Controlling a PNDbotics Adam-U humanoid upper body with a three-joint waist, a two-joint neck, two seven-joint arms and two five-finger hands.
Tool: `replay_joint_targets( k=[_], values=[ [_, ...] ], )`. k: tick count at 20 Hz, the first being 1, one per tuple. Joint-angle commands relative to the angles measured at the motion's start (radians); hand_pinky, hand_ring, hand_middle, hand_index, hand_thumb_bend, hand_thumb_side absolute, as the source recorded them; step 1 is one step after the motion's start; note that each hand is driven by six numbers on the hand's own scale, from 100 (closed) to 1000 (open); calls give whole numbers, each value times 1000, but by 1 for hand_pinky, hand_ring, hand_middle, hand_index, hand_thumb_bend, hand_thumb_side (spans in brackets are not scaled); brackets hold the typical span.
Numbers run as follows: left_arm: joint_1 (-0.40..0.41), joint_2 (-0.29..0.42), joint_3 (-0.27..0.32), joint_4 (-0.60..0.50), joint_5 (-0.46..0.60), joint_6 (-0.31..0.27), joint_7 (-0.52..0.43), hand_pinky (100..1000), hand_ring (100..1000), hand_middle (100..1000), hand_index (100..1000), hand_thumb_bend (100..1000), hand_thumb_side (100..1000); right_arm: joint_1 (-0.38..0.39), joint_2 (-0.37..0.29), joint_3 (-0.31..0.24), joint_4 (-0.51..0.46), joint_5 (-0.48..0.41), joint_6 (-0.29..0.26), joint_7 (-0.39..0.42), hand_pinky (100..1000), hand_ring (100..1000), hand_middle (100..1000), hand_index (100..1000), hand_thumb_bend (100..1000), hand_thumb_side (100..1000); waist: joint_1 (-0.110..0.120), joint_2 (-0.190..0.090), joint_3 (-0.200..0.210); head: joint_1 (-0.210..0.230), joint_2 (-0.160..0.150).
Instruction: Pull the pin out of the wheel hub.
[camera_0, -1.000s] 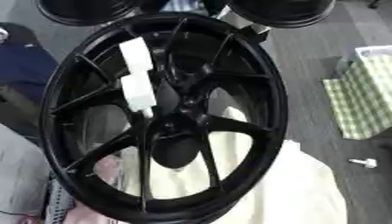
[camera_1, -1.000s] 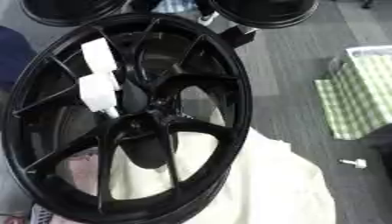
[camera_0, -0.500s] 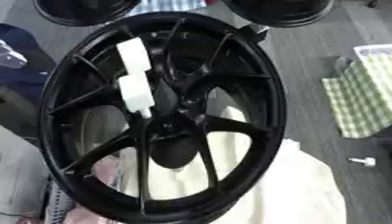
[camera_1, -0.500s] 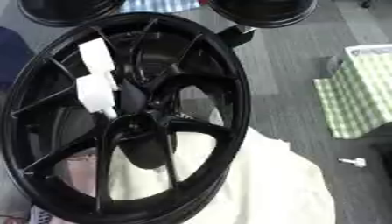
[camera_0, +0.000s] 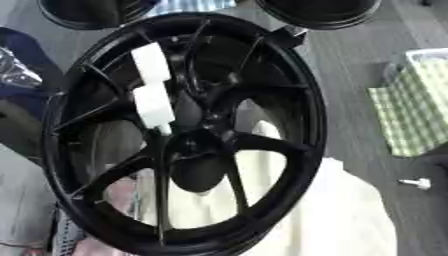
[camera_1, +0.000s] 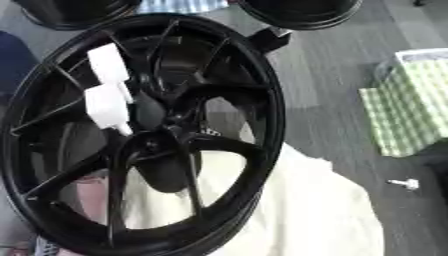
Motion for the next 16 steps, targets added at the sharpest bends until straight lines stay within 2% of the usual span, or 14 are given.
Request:
replay_joint_targets(
  k=[1,3,8,16],
  values=[
    [6,58,13,-36,-8,-34,-22,886,860,785,847,570,100,-9,-39,-8,-6,-1,-3,-1,607,656,554,666,100,501,0,-15,-1,1,-6],
    [22,73,22,-53,-5,-33,-22,887,862,787,850,610,100,-9,-39,-7,-5,-1,-4,-2,607,656,554,666,100,503,1,-13,-1,2,-4],
    [44,90,38,-90,-8,-32,-22,883,856,778,856,615,100,-13,-38,-4,-5,-4,-5,0,607,656,554,665,100,504,1,-11,-1,2,-7],
    [-16,46,75,-95,-54,-47,-22,877,863,797,878,625,100,-10,-36,-2,-9,-8,-4,4,607,656,554,665,100,505,-7,-7,-3,5,-14]
  ],
)
